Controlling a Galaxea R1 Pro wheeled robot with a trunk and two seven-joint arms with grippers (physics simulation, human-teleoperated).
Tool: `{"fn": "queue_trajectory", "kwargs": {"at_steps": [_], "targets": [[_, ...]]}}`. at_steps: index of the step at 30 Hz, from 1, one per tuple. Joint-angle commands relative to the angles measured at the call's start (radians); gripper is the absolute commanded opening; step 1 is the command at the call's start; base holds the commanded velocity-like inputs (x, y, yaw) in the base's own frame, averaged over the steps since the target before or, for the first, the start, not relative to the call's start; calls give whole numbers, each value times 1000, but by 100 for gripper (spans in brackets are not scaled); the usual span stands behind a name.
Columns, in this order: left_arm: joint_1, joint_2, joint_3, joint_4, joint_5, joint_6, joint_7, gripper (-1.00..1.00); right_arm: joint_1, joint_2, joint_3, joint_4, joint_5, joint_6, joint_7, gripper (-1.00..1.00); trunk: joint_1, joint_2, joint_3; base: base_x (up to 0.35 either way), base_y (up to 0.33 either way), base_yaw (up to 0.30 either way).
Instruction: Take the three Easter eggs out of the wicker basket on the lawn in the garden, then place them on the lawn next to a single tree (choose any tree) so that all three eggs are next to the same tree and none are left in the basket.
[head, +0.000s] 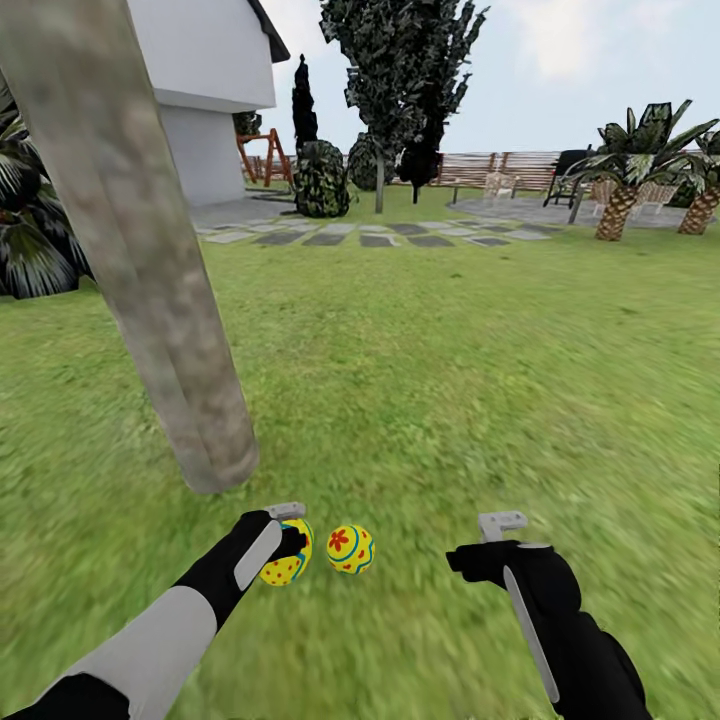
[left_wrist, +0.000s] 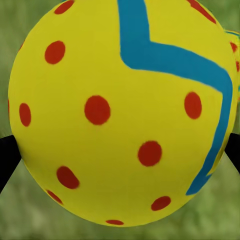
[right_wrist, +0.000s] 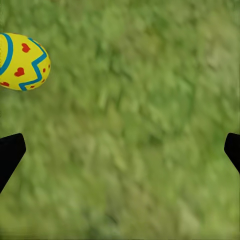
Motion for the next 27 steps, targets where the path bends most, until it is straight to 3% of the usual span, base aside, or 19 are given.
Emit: {"fn": "queue_trajectory", "kwargs": {"at_steps": [1, 6, 15, 27], "targets": [[-1, 1, -5, -1, 10, 1, 9, -100, 0, 0, 2, -1, 10, 5, 7, 100, 0, -1, -5, 0, 0, 0], [0, 2, -5, -1, 10, -2, 9, -100, -1, 0, 4, -1, 10, 5, 7, 100, 2, -2, -24, 0, 0, 0], [0, 2, -5, -1, 10, -2, 9, -100, -1, 0, 5, -1, 10, 5, 7, 100, 2, -2, -24, 8, 2, 0], [0, 1, -5, -1, 10, -2, 9, -100, -1, 0, 5, -1, 10, 5, 7, 100, 2, -2, -24, 163, 73, 0]]}}
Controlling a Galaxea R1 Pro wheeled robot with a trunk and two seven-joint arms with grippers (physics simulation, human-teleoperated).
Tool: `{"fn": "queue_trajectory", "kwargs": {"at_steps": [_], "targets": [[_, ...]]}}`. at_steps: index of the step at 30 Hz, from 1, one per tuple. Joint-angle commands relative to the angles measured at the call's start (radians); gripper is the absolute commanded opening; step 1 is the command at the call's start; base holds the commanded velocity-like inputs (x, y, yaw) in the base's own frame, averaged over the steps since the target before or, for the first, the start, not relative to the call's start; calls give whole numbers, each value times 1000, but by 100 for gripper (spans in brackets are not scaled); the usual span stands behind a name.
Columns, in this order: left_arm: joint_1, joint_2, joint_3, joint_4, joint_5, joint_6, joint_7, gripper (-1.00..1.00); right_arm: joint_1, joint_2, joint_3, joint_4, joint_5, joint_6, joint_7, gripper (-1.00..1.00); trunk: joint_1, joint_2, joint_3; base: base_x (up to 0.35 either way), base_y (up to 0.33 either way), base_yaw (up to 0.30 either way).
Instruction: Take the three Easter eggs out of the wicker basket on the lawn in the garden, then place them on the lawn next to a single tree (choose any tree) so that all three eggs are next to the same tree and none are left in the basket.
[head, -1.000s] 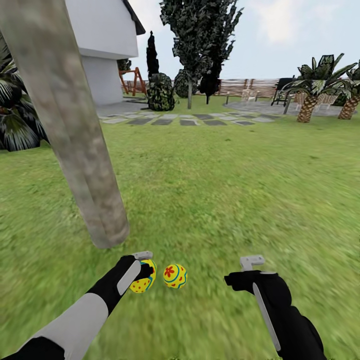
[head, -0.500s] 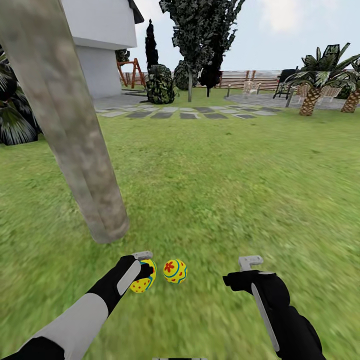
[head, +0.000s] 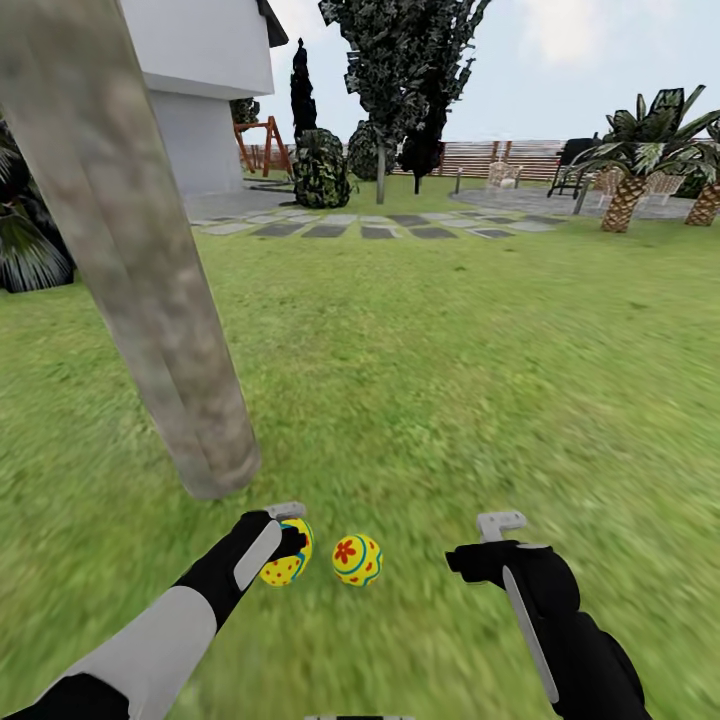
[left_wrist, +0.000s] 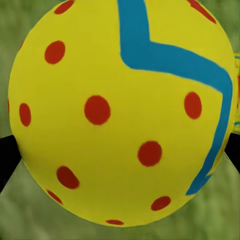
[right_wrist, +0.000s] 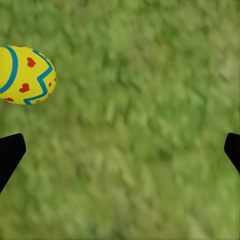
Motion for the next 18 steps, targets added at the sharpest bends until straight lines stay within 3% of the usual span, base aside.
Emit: {"fn": "queue_trajectory", "kwargs": {"at_steps": [1, 6, 18], "targets": [[-1, 1, -5, -1, 10, 1, 9, -100, -1, 0, 0, -1, 10, 5, 7, 100, 0, 0, -1, 281, 81, 0], [-1, 1, -5, -1, 10, 2, 9, -100, -1, 0, 0, -1, 10, 5, 7, 100, 0, 0, -1, 161, 26, 0], [0, 1, -5, -2, 10, 0, 9, -100, -1, 0, 0, -1, 10, 5, 7, 100, 0, 0, -1, 10, 1, 0]]}}
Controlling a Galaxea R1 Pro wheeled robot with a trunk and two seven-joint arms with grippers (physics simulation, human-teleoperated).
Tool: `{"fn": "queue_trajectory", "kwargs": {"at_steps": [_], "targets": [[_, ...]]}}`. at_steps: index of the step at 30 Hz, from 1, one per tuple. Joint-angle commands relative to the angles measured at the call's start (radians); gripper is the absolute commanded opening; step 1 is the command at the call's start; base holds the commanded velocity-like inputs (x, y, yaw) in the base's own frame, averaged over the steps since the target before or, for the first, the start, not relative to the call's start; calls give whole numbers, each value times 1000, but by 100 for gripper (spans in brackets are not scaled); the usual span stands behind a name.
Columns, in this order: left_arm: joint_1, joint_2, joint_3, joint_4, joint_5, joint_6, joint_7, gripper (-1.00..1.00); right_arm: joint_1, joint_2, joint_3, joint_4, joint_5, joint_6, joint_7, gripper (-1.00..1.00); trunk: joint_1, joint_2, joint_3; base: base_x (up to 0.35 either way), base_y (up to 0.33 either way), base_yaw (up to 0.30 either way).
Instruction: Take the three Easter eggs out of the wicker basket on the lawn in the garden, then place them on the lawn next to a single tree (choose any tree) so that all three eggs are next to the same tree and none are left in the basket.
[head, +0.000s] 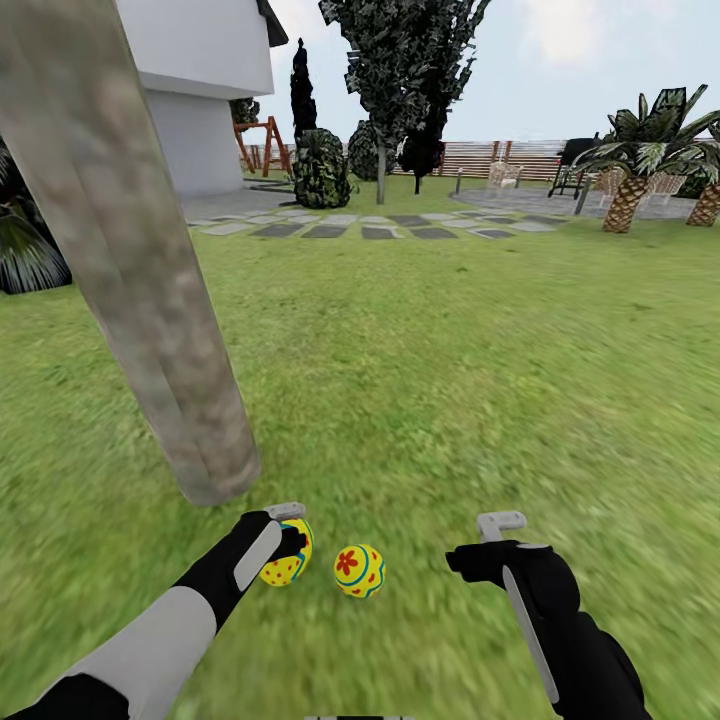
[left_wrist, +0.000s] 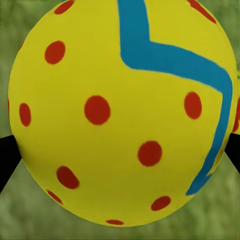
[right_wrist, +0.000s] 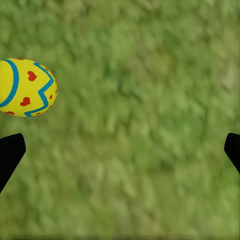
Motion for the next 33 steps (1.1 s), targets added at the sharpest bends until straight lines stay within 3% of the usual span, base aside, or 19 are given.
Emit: {"fn": "queue_trajectory", "kwargs": {"at_steps": [1, 19, 25, 33], "targets": [[-1, 1, -5, -2, 10, 1, 9, -100, -1, 0, 0, -1, 10, 5, 7, 100, 0, 0, -1, 0, 0, 0], [-1, 1, -9, -1, 9, -53, 9, -100, 0, 0, 0, -1, 10, 5, 7, 100, 8, -5, -70, 0, 0, 0], [-1, 1, -37, -1, 9, -86, 9, -100, 0, 0, 1, -1, 10, 5, 7, 100, 11, -6, -94, 0, 0, 0], [-1, 1, -43, -1, 9, -107, 9, -100, 0, 0, 2, -1, 10, 5, 7, 100, 14, -8, -125, 0, 0, 0]]}}
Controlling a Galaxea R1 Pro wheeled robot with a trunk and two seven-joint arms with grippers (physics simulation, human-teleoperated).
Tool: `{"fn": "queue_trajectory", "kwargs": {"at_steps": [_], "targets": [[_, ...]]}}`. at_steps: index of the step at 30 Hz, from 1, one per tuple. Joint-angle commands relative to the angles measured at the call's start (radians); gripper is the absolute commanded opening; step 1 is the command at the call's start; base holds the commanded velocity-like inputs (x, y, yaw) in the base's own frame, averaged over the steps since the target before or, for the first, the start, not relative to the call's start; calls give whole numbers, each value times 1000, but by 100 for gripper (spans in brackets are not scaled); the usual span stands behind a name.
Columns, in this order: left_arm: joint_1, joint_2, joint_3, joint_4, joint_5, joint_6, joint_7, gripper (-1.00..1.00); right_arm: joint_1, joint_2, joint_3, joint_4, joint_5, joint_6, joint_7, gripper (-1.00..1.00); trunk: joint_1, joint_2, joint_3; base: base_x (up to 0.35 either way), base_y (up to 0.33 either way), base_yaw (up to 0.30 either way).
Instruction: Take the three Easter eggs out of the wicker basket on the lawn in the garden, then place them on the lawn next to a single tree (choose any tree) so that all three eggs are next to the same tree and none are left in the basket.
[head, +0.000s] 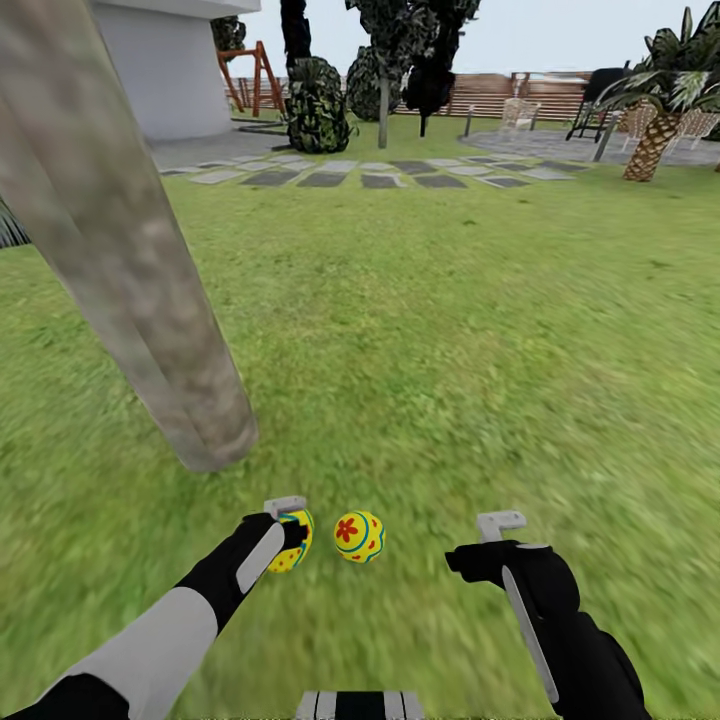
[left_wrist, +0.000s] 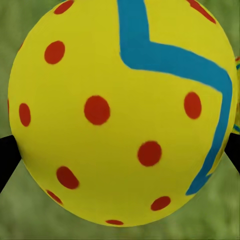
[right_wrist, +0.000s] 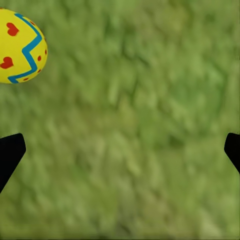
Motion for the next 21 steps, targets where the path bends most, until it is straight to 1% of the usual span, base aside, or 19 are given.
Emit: {"fn": "queue_trajectory", "kwargs": {"at_steps": [1, 5, 12, 16, 21], "targets": [[-1, 1, -5, -2, 10, -4, 10, -100, -1, 0, 0, -1, 10, 5, 7, 100, 0, -1, -5, 0, 0, 0], [-1, 1, -6, -2, 10, -17, 10, -100, -1, 0, 0, -1, 10, 5, 7, 100, 2, -2, -20, 0, 0, 0], [-1, 0, -6, -1, 10, -21, 10, -100, 0, 0, 0, -1, 10, 5, 7, 100, 2, -2, -20, 9, 0, 0], [-1, 0, -6, 0, 11, -20, 10, -100, -1, 0, 0, -1, 10, 5, 7, 100, 2, -2, -20, 185, 0, 0], [-1, -1, -7, 19, 10, -20, 10, -100, 0, 0, 0, -1, 10, 5, 7, 100, 2, -2, -20, 77, 0, 0]]}}
